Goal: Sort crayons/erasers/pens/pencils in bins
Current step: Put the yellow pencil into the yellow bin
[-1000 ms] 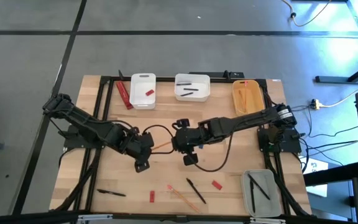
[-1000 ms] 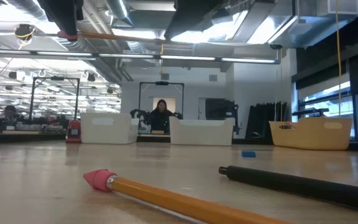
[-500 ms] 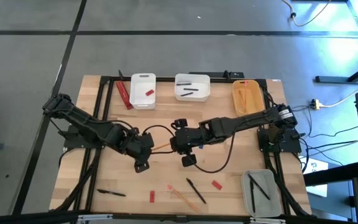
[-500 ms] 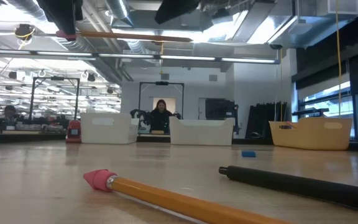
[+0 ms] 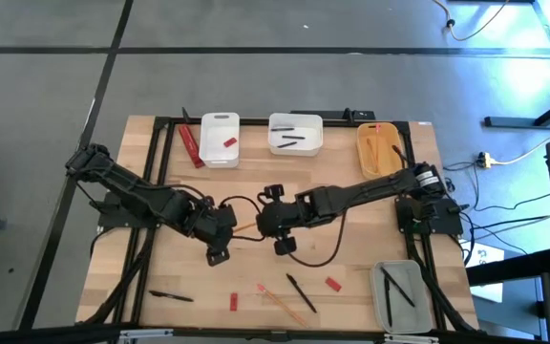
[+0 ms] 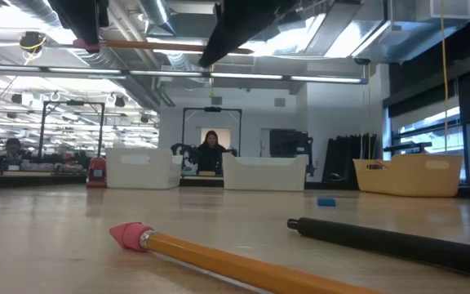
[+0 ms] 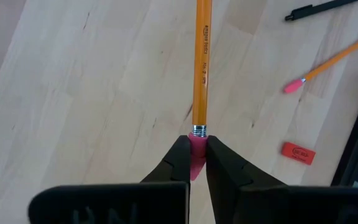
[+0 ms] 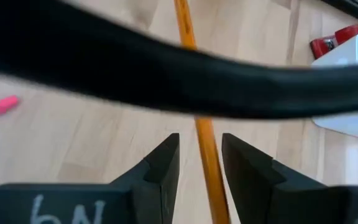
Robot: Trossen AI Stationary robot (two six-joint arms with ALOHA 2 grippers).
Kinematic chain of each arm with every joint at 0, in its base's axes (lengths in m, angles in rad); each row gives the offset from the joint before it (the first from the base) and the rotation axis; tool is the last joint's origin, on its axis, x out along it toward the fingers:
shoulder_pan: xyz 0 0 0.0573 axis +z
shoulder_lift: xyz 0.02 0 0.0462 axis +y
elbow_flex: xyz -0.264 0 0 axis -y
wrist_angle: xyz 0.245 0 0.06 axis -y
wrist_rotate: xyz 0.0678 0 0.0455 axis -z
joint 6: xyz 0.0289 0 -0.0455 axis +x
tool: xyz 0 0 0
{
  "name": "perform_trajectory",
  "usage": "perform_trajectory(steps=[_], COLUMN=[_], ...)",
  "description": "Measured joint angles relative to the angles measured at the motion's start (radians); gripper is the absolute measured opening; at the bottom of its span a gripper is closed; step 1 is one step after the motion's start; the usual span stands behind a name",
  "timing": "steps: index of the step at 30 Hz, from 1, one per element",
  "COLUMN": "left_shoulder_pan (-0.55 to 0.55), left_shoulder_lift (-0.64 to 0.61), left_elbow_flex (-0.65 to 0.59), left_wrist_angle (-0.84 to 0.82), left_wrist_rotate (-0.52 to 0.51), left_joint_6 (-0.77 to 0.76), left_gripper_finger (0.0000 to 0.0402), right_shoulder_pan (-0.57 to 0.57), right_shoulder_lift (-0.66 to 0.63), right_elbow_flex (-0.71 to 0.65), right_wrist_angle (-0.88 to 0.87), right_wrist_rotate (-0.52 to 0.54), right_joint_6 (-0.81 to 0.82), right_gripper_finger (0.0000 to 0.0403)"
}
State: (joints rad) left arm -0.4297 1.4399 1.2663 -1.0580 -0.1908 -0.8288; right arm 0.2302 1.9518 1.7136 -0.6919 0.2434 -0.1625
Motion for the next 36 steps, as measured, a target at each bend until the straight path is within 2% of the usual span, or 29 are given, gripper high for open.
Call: perform_trajectory(steps=[4,15,24,32,36], left_shoulder_pan=[0.000,0.000,0.000,0.000,0.000], left_shoulder_lift=[0.000,0.000,0.000,0.000,0.000], left_elbow_flex=[0.000,0.000,0.000,0.000,0.000], left_wrist_angle=[0.004,0.004,-0.002,0.001,0.000], left_wrist_rotate=[0.000,0.003,0.005,0.006,0.005], left_joint_6=[-0.002,0.000,0.004,0.003,0.002], left_gripper_finger=[0.0016,0.0016,0.0016,0.0016,0.0019], right_shoulder_pan=[0.000,0.000,0.001,0.001,0.000], right_shoulder_lift=[0.002,0.003,0.003,0.003,0.003], right_elbow_flex=[0.000,0.000,-0.001,-0.001,-0.001], right_wrist_angle=[0.000,0.004,0.008,0.012,0.012], right_wrist_rotate=[0.042,0.026,-0.039,-0.061,-0.062], right_joint_6=[0.001,0.025,0.023,0.053,0.053], right_gripper_finger=[0.0123,0.0115,0.0022,0.0034,0.0027])
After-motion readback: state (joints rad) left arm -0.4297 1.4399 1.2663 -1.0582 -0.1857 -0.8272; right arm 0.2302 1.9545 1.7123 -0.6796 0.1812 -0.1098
